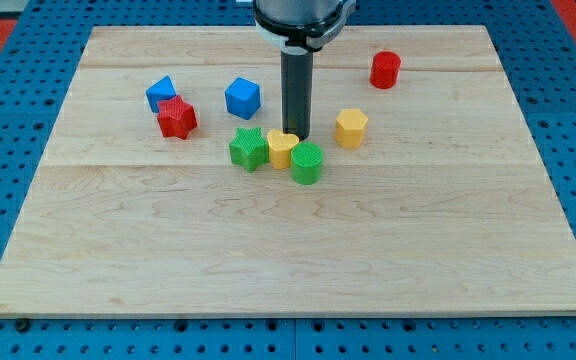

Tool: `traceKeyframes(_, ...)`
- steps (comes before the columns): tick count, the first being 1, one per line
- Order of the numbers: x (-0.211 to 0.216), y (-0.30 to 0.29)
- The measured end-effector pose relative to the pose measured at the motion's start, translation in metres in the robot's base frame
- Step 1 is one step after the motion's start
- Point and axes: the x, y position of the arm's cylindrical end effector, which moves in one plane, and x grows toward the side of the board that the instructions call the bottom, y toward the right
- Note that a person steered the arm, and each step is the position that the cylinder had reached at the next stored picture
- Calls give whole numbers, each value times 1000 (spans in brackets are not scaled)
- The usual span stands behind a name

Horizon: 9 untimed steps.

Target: Move the blue cube towards the blue triangle

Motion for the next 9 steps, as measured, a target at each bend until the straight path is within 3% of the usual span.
traceKeyframes(3, 12, -46)
traceKeyframes(7, -63, -97)
traceKeyframes(8, -66, -80)
traceKeyframes(9, -40, -77)
